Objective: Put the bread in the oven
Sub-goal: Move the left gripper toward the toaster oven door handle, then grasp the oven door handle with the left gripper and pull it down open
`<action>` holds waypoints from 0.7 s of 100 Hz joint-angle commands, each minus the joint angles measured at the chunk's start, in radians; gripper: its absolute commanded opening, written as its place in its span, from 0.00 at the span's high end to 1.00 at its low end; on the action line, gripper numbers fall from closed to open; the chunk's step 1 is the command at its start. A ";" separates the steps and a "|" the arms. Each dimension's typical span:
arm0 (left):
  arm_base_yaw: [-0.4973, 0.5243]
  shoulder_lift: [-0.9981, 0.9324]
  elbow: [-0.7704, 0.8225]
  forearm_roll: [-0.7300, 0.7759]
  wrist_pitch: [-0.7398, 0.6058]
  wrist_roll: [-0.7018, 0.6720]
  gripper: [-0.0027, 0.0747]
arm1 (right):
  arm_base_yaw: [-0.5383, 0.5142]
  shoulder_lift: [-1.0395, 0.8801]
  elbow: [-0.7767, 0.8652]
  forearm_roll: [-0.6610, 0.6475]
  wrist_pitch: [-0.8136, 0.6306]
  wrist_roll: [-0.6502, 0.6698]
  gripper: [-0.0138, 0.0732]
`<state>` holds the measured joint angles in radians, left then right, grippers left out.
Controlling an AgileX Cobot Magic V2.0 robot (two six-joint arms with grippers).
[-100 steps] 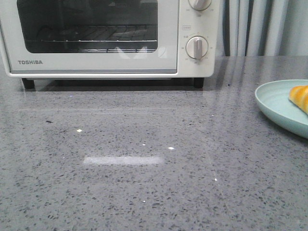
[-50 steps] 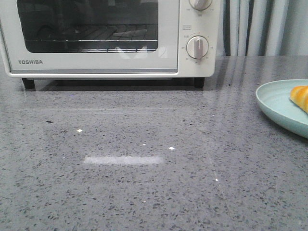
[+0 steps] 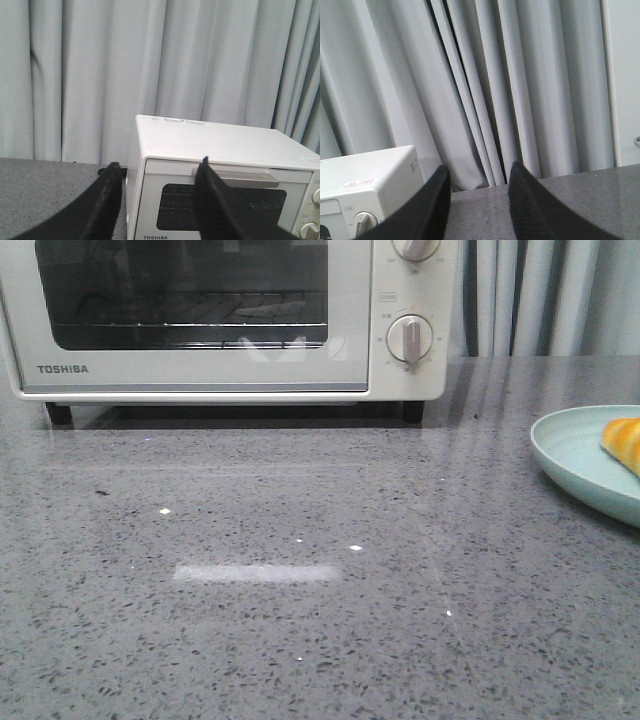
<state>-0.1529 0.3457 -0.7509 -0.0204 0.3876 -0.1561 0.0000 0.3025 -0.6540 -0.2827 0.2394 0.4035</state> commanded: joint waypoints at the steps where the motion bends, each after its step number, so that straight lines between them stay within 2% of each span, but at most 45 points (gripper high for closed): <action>1: -0.024 0.066 -0.114 -0.001 0.003 0.032 0.58 | 0.027 0.055 -0.098 -0.015 -0.008 -0.039 0.54; 22: -0.077 0.178 -0.293 -0.076 0.124 0.108 0.58 | 0.138 0.140 -0.235 -0.014 0.127 -0.082 0.54; 33: -0.102 0.235 -0.346 -0.185 0.157 0.194 0.58 | 0.211 0.182 -0.276 -0.014 0.153 -0.081 0.54; 48: -0.133 0.326 -0.383 -0.248 0.198 0.254 0.60 | 0.286 0.233 -0.324 -0.014 0.162 -0.082 0.54; 58: -0.152 0.380 -0.383 -0.302 0.196 0.322 0.67 | 0.318 0.261 -0.340 -0.014 0.148 -0.089 0.54; 70: -0.170 0.443 -0.383 -0.315 0.169 0.362 0.82 | 0.327 0.278 -0.346 -0.014 0.142 -0.089 0.56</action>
<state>-0.3061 0.7455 -1.1004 -0.3019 0.6431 0.1714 0.3224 0.5563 -0.9639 -0.2827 0.4638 0.3271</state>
